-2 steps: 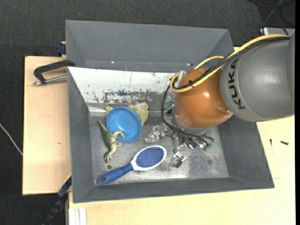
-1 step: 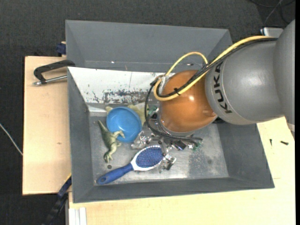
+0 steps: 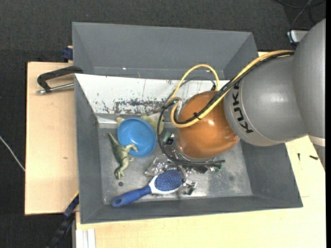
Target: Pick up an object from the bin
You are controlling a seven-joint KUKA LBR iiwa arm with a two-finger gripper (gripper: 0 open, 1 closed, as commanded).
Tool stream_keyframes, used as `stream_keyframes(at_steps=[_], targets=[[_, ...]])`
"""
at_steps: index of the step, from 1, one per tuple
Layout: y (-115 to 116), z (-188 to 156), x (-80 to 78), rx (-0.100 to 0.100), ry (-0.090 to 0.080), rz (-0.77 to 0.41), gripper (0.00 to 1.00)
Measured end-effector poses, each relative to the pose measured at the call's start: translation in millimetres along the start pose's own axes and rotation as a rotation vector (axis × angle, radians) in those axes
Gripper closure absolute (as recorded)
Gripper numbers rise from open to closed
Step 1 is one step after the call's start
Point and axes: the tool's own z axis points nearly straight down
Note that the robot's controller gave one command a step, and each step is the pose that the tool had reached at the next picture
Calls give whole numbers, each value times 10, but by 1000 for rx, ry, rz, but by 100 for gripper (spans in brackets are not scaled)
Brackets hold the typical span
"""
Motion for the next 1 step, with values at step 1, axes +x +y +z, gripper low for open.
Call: stream_keyframes(at_steps=[1], targets=[[-1, -8, -14, 0, -1, 1, 0]])
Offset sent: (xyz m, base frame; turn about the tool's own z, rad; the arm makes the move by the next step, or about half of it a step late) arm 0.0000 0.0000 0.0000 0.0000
